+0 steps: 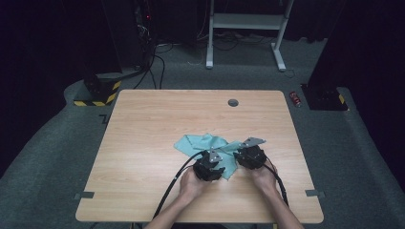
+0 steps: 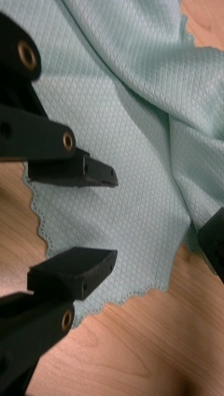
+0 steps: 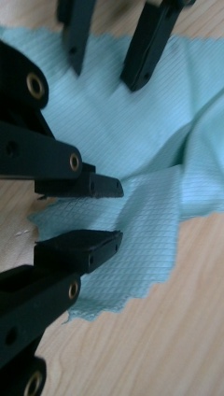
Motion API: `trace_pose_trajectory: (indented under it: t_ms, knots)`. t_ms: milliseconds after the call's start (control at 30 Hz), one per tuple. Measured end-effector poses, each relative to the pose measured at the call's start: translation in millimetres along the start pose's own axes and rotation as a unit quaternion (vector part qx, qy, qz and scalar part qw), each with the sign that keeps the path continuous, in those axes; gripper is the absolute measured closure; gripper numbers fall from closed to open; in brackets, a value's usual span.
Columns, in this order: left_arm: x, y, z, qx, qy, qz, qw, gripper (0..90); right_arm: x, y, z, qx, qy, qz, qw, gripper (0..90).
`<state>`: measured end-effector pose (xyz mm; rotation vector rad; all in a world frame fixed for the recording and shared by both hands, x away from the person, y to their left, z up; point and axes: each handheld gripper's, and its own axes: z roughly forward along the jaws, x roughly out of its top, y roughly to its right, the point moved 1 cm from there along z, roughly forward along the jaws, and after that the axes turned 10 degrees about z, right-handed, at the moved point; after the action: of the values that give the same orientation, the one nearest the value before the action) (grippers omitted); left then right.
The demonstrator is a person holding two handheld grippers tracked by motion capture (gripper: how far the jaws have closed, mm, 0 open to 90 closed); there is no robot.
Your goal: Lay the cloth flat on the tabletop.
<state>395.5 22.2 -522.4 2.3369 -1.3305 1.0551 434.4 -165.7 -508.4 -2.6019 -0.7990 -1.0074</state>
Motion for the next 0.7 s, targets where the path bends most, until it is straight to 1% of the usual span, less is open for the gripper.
trace_pose_trajectory:
  t_ms: [67, 100, 133, 167, 200, 233, 267, 333, 367, 400, 467, 567, 633, 667, 700]
  knots:
    - [0.2, -1.8, -0.4, 0.000, -0.003, 0.000, 1.0000, 70.0, -1.1, -0.2, 2.7, -0.008, -0.010, -0.009, 0.9999, 82.0]
    - [0.3, -3.7, -0.6, 0.001, -0.005, 0.002, 1.0000, 73.8, -1.2, -0.6, 3.2, -0.010, -0.010, -0.011, 0.9998, 85.5]
    - [-0.3, -5.3, -0.7, 0.004, -0.005, 0.003, 1.0000, 79.6, -1.1, -0.5, 3.3, -0.011, -0.010, -0.013, 0.9998, 88.8]
    - [-1.0, -7.1, -0.6, 0.003, -0.004, 0.003, 1.0000, 84.4, -0.7, 0.0, 3.1, -0.011, -0.010, -0.015, 0.9998, 89.1]
    - [-2.2, -9.6, -0.9, -0.002, -0.002, -0.001, 1.0000, 88.0, -0.3, 0.3, 3.1, -0.013, -0.009, -0.015, 0.9998, 89.3]
    - [-2.9, -11.8, -1.3, -0.008, -0.001, -0.008, 0.9999, 88.9, 0.2, 0.9, 2.5, -0.013, -0.008, -0.016, 0.9997, 89.5]
    - [-3.2, -12.9, -2.1, -0.008, -0.003, -0.009, 0.9999, 89.3, 0.6, 1.5, 1.4, -0.014, -0.004, -0.017, 0.9998, 89.7]
    - [-5.2, -13.9, -7.2, -0.008, -0.012, 0.000, 0.9999, 89.6, 1.3, 3.5, -2.3, -0.014, 0.003, -0.013, 0.9998, 89.9]
    - [-6.5, -14.2, -10.0, -0.008, -0.010, 0.001, 0.9999, 89.5, 1.8, 5.1, -5.5, -0.012, 0.008, -0.010, 0.9998, 89.9]
    - [-9.0, -16.2, -16.8, -0.007, -0.007, 0.002, 0.9999, 89.6, 1.8, 5.7, -8.0, -0.012, 0.011, -0.005, 0.9999, 89.8]
    - [-13.3, -21.2, -28.7, -0.006, -0.003, -0.001, 1.0000, 89.5, 2.0, 7.6, -14.7, -0.008, 0.020, -0.001, 0.9998, 89.8]
    - [-25.4, -33.6, -51.6, -0.002, 0.000, -0.018, 0.9998, 89.4, 0.8, 7.1, -23.1, -0.001, 0.023, 0.001, 0.9997, 89.7]
    - [-33.4, -39.4, -61.9, 0.000, 0.000, -0.027, 0.9996, 89.3, -1.9, 3.7, -26.9, 0.008, 0.021, -0.007, 0.9997, 89.7]
    - [-38.1, -42.6, -66.8, -0.006, -0.004, -0.031, 0.9995, 89.3, -4.0, 1.0, -28.5, 0.013, 0.018, -0.008, 0.9997, 89.7]
    - [-42.6, -44.6, -70.0, -0.013, -0.004, -0.041, 0.9991, 89.2, -6.2, -1.4, -29.7, 0.023, 0.016, -0.010, 0.9996, 89.6]
